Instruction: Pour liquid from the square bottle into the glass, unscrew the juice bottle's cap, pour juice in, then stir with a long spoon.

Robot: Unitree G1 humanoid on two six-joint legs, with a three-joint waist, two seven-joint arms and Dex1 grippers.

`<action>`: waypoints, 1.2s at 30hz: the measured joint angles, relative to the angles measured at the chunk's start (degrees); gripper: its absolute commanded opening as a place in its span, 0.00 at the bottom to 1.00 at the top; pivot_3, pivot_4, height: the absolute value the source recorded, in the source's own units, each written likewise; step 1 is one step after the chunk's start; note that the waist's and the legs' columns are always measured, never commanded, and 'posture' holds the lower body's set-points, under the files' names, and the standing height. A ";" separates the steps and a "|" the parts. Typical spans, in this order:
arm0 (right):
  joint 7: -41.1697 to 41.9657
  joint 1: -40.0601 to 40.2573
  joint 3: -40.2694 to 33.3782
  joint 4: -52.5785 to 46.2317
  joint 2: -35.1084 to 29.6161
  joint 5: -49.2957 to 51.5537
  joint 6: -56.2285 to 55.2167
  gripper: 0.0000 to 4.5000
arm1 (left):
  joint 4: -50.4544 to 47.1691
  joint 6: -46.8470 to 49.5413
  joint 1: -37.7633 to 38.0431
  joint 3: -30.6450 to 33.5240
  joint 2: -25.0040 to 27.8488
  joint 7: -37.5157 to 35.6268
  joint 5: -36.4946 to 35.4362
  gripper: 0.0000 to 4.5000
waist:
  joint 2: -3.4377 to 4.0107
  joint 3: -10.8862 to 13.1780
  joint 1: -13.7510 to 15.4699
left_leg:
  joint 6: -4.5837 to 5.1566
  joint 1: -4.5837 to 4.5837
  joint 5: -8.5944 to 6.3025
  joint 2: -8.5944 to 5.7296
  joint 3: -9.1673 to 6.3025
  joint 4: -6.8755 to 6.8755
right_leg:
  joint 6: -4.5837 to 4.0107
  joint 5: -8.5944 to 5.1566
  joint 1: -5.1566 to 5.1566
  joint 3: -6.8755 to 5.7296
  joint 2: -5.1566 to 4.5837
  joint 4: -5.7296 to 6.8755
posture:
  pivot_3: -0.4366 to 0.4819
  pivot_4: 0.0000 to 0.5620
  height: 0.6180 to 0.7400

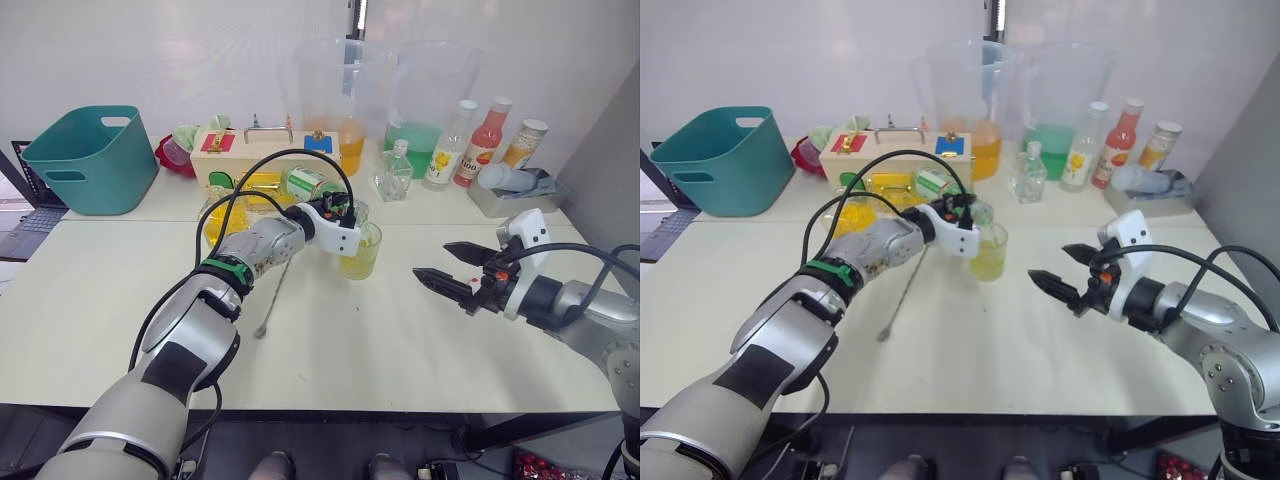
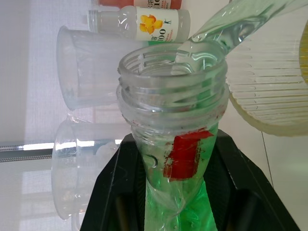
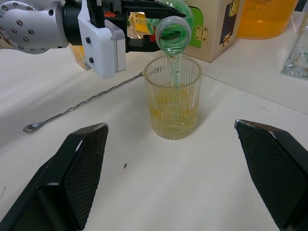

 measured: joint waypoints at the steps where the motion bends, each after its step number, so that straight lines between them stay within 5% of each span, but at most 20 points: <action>1: 0.00 -0.01 0.00 0.00 0.00 0.00 0.00 0.99 | 0.00 0.00 0.00 -0.01 0.00 0.16 0.12 0.28 | 0.00 0.00 0.00 | 0.00 0.00 0.00 0.00 0.00 0.01 | 0.00 0.00 0.00 0.00 0.00 0.00 | 0.48 0.27 1.00; 7: 0.10 -0.33 0.06 0.04 0.00 -0.08 0.00 0.99 | 0.00 0.03 0.00 0.12 -0.01 0.05 0.14 0.28 | 0.00 0.00 0.00 | 0.00 0.00 0.00 0.00 0.00 0.02 | 0.00 0.00 0.00 0.00 0.00 0.01 | 0.48 0.27 1.00; 21: 2.20 -2.55 0.98 2.16 -0.01 -1.18 0.00 0.99 | -3.12 3.25 1.15 9.15 -0.39 -12.79 -13.69 0.28 | 0.01 0.00 -0.15 | 0.02 -0.04 -0.01 -0.01 0.00 0.10 | 0.00 0.00 -0.07 0.00 0.00 0.17 | 0.48 0.27 1.00; 29: 3.71 -4.12 2.38 3.06 -0.01 -2.19 -0.01 0.99 | -9.72 5.21 4.47 11.41 -0.08 -16.69 -17.30 0.28 | 0.01 0.00 -0.24 | 0.08 -0.25 -0.05 -0.02 0.00 0.34 | 0.00 0.01 -0.35 0.04 0.00 0.43 | 0.48 0.27 1.00; 36: 6.98 -7.99 4.79 6.21 -0.01 -2.88 -0.33 0.99 | -25.82 17.30 11.26 20.00 -0.04 -26.19 -30.12 0.28 | 0.02 -0.01 -0.95 | 0.11 -0.53 -0.07 -0.02 0.07 0.56 | -0.01 0.01 -0.76 0.19 0.00 0.80 | 0.48 0.27 1.00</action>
